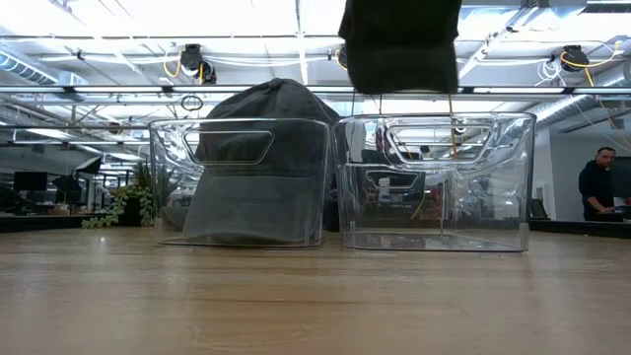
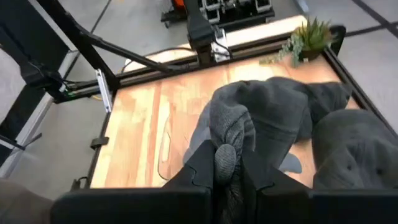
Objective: Pick & Place hat
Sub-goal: Put the bottom black cap into the right transparent bin
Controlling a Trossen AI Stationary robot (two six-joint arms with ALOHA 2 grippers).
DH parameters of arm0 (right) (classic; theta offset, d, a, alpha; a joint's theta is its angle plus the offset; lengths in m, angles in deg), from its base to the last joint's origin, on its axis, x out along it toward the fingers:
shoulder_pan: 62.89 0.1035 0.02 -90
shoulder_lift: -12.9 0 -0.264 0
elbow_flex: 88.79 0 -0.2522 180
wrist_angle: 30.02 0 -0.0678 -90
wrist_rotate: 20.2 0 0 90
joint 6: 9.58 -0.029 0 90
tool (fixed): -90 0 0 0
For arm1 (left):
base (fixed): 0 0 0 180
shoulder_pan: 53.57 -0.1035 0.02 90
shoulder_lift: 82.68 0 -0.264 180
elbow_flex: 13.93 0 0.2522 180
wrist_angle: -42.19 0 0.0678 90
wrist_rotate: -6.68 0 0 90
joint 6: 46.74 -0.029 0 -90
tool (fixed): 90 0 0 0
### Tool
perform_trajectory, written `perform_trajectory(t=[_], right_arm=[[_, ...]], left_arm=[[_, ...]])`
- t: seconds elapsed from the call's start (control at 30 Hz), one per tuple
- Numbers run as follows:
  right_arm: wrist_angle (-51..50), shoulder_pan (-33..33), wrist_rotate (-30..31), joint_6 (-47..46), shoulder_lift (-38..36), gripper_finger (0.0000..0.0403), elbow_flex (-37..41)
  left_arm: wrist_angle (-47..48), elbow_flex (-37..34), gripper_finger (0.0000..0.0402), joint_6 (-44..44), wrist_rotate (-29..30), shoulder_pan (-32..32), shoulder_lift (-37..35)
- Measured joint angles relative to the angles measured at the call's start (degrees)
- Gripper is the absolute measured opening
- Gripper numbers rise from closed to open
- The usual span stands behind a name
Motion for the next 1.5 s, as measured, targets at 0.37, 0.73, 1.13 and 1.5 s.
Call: perform_trajectory(t=[0.37, 0.73, 1.13, 1.5], right_arm=[[7.9, 0.0, 2.9, -1.8, -0.9, 0.0013, 12.5], [15.1, 0.0, 5.9, -6.0, -0.9, 0.0013, 21.5], [24.3, 0.0, 5.4, -13.0, -0.9, 0.0013, 31.7], [28.8, -2.5, 4.6, -13.4, -0.9, 0.0013, 38.7]], left_arm=[[4.6, 0.0, 0.0121, 2.9, 0.3, -0.9, 0.1], [6.5, 0.0, 0.0128, 4.3, 0.3, -0.9, 0.1], [9.1, 0.0, 0.0133, 4.4, 0.3, -0.9, 0.1], [9.9, 0.0, 0.0132, 4.1, 0.3, -0.9, 0.1]])
